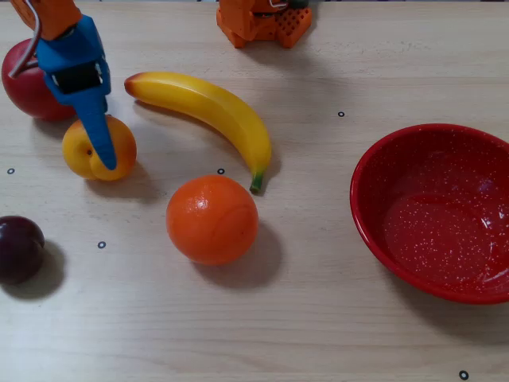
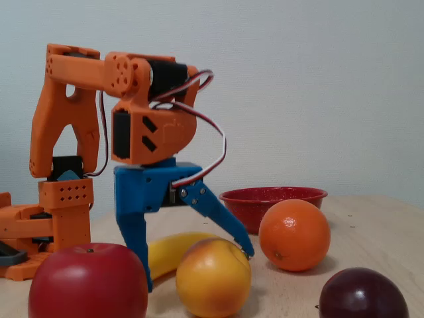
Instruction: Put peach in the red bowl.
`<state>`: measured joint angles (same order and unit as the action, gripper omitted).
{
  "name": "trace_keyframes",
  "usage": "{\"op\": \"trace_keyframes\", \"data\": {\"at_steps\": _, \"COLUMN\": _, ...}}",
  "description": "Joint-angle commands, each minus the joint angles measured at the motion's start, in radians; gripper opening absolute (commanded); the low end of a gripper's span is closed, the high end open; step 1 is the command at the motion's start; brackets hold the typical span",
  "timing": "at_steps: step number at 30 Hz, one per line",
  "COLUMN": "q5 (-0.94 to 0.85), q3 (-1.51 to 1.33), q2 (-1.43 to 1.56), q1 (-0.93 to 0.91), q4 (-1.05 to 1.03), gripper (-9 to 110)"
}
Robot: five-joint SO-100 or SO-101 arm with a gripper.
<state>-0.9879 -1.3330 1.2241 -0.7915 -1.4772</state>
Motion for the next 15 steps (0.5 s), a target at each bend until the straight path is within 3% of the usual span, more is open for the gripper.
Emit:
{"op": "trace_keyframes", "data": {"at_steps": 1, "q5": -0.021, "q3": 0.026, "q2": 0.040, "q1": 0.014, "q4": 0.031, "gripper": 49}}
{"op": "trace_keyframes", "data": {"at_steps": 15, "q5": -0.008, "q3": -0.003, "q2": 0.017, "q1": 0.021, "q4": 0.103, "gripper": 49}}
